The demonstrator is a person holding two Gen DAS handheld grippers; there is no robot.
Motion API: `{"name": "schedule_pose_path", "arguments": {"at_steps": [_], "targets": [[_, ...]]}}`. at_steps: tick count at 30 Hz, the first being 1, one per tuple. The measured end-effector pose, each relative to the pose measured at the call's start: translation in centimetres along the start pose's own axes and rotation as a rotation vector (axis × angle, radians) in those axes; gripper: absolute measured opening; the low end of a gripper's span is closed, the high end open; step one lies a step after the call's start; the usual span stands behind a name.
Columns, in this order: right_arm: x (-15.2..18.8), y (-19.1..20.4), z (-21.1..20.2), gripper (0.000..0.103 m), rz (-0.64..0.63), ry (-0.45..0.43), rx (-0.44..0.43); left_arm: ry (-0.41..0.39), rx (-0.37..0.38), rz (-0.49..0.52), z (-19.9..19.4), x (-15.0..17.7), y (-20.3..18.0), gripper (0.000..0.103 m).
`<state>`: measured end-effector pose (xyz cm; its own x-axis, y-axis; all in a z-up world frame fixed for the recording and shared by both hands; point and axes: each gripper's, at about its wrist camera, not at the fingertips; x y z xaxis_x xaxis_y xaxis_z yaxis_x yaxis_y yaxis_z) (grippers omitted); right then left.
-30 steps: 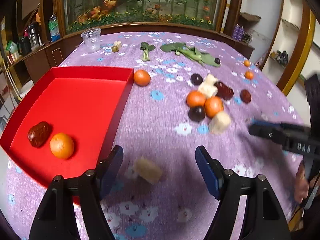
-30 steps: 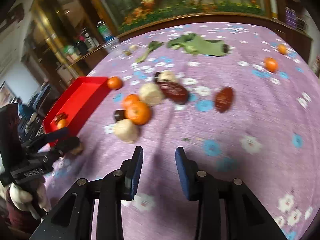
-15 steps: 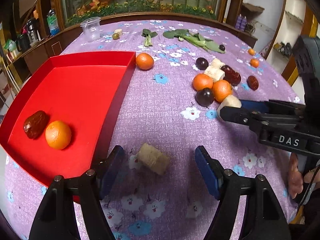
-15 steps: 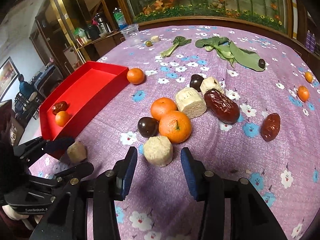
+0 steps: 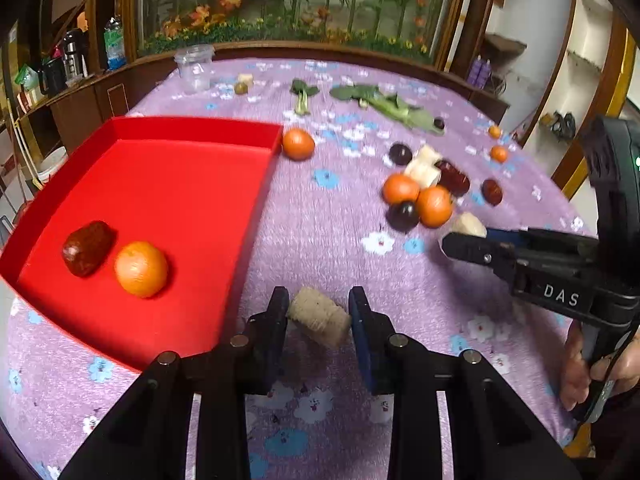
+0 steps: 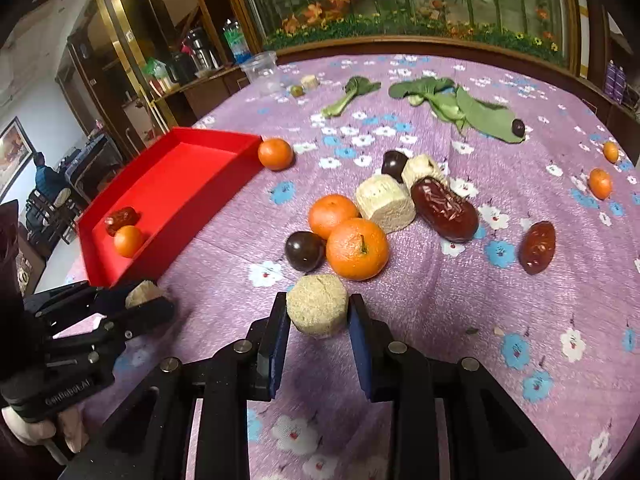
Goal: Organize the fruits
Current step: 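Grasp a pale yam chunk with the left tool while the right tool grasps a round bread ball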
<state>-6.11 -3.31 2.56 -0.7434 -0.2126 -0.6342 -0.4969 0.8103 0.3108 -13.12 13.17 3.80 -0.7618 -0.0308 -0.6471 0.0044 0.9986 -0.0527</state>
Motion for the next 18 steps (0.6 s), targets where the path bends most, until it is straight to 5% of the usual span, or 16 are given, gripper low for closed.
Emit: {"name": "schedule_pose_path", "arguments": {"at_steps": [8, 18], "targets": [[-0.9, 2.3, -2.3, 0.032, -0.016, -0.050, -0.051, -0.092, -0.022, -0.050, -3.6, -0.8, 2.5, 0.030], [-4.5, 7.6, -0.4, 0.032, -0.058, -0.039, -0.182, -0.150, -0.135, -0.186, -5.3, -3.6, 11.7, 0.030]]}}
Point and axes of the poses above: each gripper's, at about its wrist camera, not at the fingertips, and z roughly the way its jaws point, y to its left, x to its underside, and after that the axes turned 6 degrees about -x, right-handed
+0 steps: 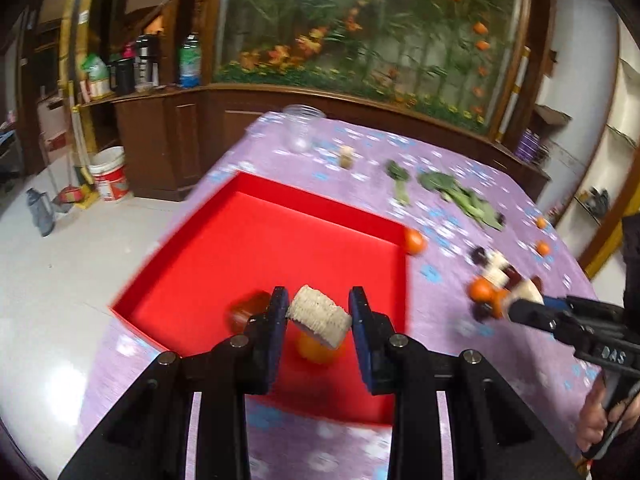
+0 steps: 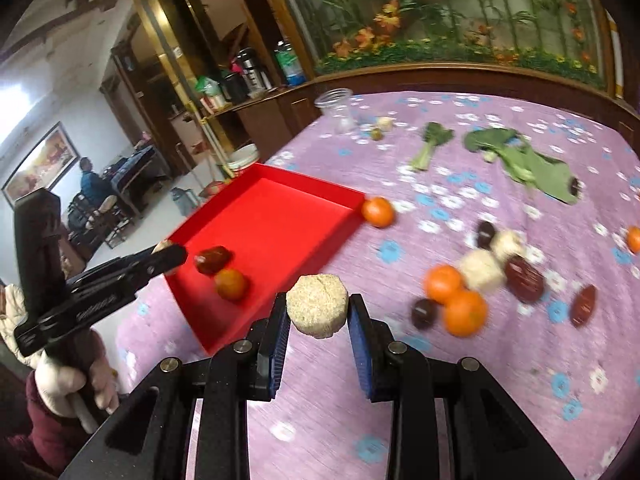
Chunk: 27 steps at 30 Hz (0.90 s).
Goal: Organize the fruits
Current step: 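Grasp a pale yam chunk with the left tool while the right tool grasps a round bread ball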
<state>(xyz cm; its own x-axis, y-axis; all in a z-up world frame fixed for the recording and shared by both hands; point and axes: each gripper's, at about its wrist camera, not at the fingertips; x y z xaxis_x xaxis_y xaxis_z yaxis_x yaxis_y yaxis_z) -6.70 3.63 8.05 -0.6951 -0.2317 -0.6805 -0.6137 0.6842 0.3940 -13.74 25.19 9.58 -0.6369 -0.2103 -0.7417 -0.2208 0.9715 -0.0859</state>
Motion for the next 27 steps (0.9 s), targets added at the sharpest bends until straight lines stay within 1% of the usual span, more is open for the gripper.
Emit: {"name": "schedule_pose_path", "arguments": {"at_steps": [5, 12, 16, 21, 23, 24, 25, 27], "targets": [[-1.6, 1.7, 4.3, 0.032, 0.000, 0.058, -0.044, 0.013, -0.054, -0.035, 2.4, -1.7, 3.1, 0.030], [-2.8, 3.2, 10.1, 0.032, -0.009, 0.144, -0.051, 0.076, -0.079, -0.062, 6.2, -1.7, 5.3, 0.030], [-3.1, 3.1, 12.3, 0.032, -0.013, 0.175, -0.039, 0.097, -0.083, -0.081, 7.4, -1.7, 6.1, 0.030], [-3.1, 2.8, 14.0, 0.032, -0.011, 0.196, -0.029, 0.125, -0.063, -0.124, 8.5, -1.6, 7.1, 0.030], [-3.2, 2.7, 14.2, 0.033, -0.013, 0.195, -0.021, 0.133, -0.042, -0.152, 8.6, -1.6, 7.7, 0.037], [-3.2, 2.8, 14.3, 0.033, -0.013, 0.190, -0.016, 0.134, -0.024, -0.173, 8.5, -1.7, 8.0, 0.046], [-3.2, 2.9, 14.3, 0.033, -0.011, 0.189, -0.015, 0.131, -0.007, -0.197, 8.3, -1.7, 8.4, 0.052], [-3.3, 3.0, 14.3, 0.035, -0.005, 0.188, -0.023, 0.123, 0.012, -0.233, 7.9, -2.0, 8.9, 0.055]]}}
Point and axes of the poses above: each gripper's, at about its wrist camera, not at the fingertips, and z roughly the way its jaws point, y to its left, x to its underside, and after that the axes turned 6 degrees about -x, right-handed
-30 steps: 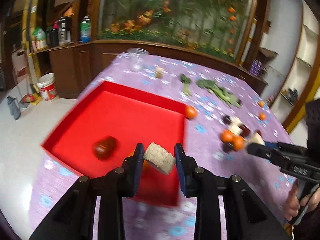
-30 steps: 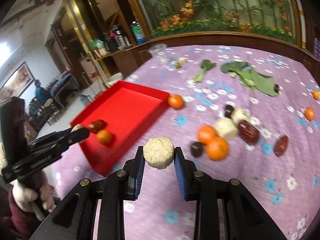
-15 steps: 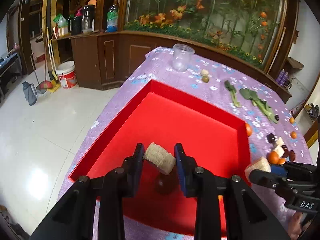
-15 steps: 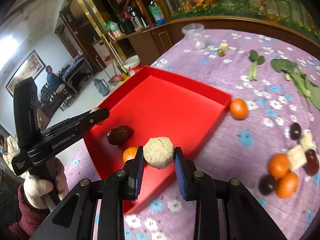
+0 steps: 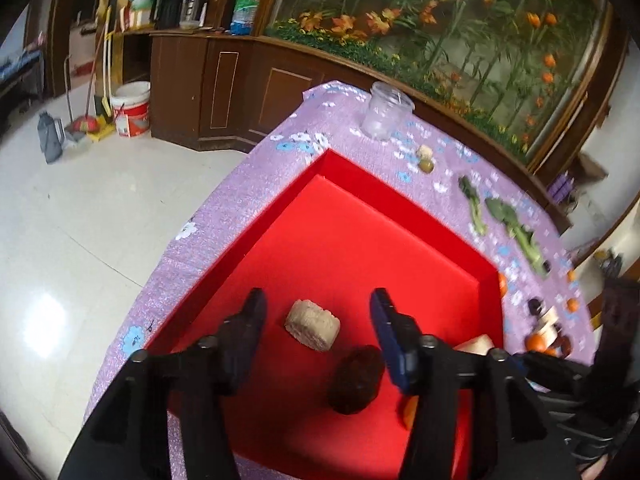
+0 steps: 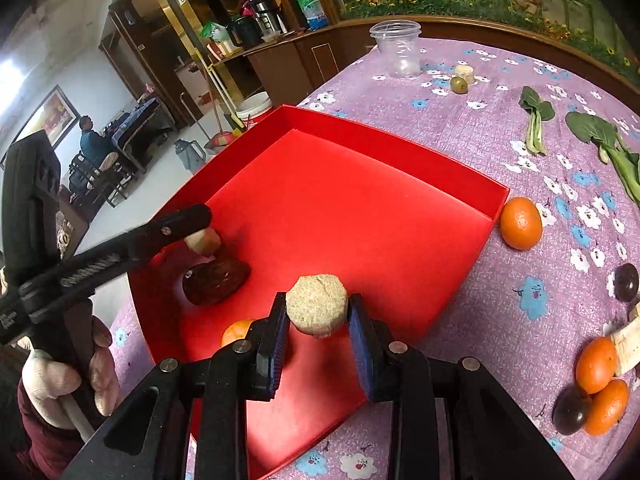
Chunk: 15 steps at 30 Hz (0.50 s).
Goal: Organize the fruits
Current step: 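Grasp a pale yam chunk with the left tool while the right tool grasps a round bread ball, then release the yam chunk and bread ball into the red tray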
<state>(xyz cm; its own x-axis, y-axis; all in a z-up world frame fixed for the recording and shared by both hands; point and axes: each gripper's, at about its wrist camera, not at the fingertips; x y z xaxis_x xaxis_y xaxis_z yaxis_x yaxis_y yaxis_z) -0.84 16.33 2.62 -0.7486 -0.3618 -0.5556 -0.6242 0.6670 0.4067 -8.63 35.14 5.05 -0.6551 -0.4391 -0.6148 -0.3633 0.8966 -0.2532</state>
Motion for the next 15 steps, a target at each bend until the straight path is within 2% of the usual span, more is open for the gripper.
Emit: {"name": "schedule_pose_path", "arguments": {"at_steps": [3, 5, 11, 15], "targets": [[0.0, 0.2, -0.6, 0.043, -0.002, -0.018, -0.002, -0.008, 0.030, -0.057, -1.1, -0.3, 0.8, 0.061], [0.0, 0.3, -1.3, 0.044, -0.005, -0.033, -0.002, -0.021, 0.050, -0.092, -2.1, -0.4, 1.5, 0.062], [0.9, -0.2, -4.3, 0.048, 0.008, -0.095, 0.010, -0.096, 0.037, -0.179, -6.0, 0.1, 3.3, 0.071], [2.1, -1.4, -6.4, 0.050, 0.055, -0.132, 0.015, -0.097, 0.035, -0.213, -7.3, 1.2, 3.6, 0.072]]}}
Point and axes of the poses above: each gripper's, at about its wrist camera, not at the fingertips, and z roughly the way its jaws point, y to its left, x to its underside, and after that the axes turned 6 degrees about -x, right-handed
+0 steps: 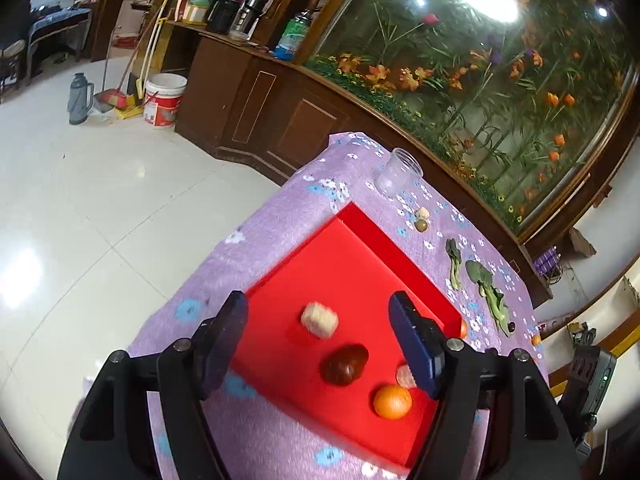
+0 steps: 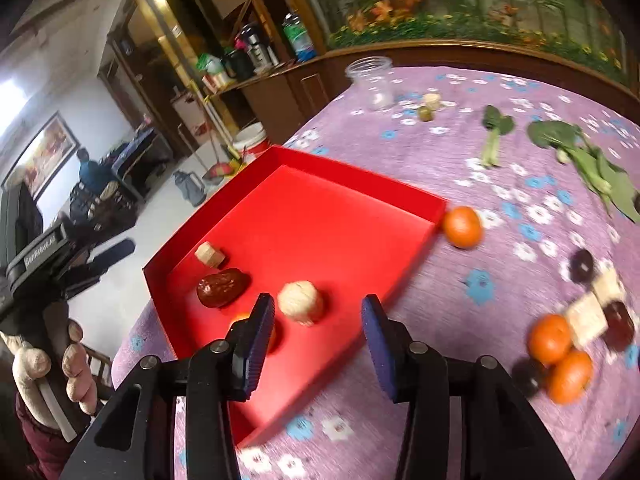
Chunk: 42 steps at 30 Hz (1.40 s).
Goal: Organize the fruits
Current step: 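Release the yam chunk and bread ball into the red tray, then grasp an orange with the left tool while the right tool grasps a red date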
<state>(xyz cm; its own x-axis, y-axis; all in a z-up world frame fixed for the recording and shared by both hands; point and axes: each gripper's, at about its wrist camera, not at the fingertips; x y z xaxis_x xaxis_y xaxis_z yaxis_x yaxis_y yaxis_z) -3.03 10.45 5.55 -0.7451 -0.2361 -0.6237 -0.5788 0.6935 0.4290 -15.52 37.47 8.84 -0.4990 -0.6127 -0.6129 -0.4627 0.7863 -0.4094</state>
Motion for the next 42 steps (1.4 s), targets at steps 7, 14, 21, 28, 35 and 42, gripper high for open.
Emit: {"name": "schedule_pose_path", "arguments": {"at_steps": [7, 14, 21, 28, 35, 42], "targets": [[3.3, -2.8, -4.5, 0.053, 0.068, -0.059, 0.044, 0.024, 0.003, 0.053, -1.1, 3.2, -2.5, 0.072], [7.7, -7.1, -9.8, 0.054, 0.162, -0.119, 0.116, 0.084, 0.032, 0.194, -0.8, 7.7, -8.1, 0.073], [10.2, -11.9, -13.8, 0.054, 0.280, -0.172, 0.162, 0.133, 0.077, 0.349, -0.2, 11.4, -14.2, 0.073], [10.9, -14.6, -15.0, 0.054, 0.315, -0.185, 0.173, 0.153, 0.079, 0.477, 0.5, 14.0, -17.7, 0.073], [9.3, -15.4, -13.9, 0.054, 0.279, -0.145, 0.173, 0.201, 0.098, 0.513, 2.2, 15.3, -19.3, 0.073], [4.9, -15.4, -12.1, 0.054, 0.126, -0.101, 0.254, 0.220, 0.152, 0.513, 4.1, 14.3, -21.4, 0.073]]}}
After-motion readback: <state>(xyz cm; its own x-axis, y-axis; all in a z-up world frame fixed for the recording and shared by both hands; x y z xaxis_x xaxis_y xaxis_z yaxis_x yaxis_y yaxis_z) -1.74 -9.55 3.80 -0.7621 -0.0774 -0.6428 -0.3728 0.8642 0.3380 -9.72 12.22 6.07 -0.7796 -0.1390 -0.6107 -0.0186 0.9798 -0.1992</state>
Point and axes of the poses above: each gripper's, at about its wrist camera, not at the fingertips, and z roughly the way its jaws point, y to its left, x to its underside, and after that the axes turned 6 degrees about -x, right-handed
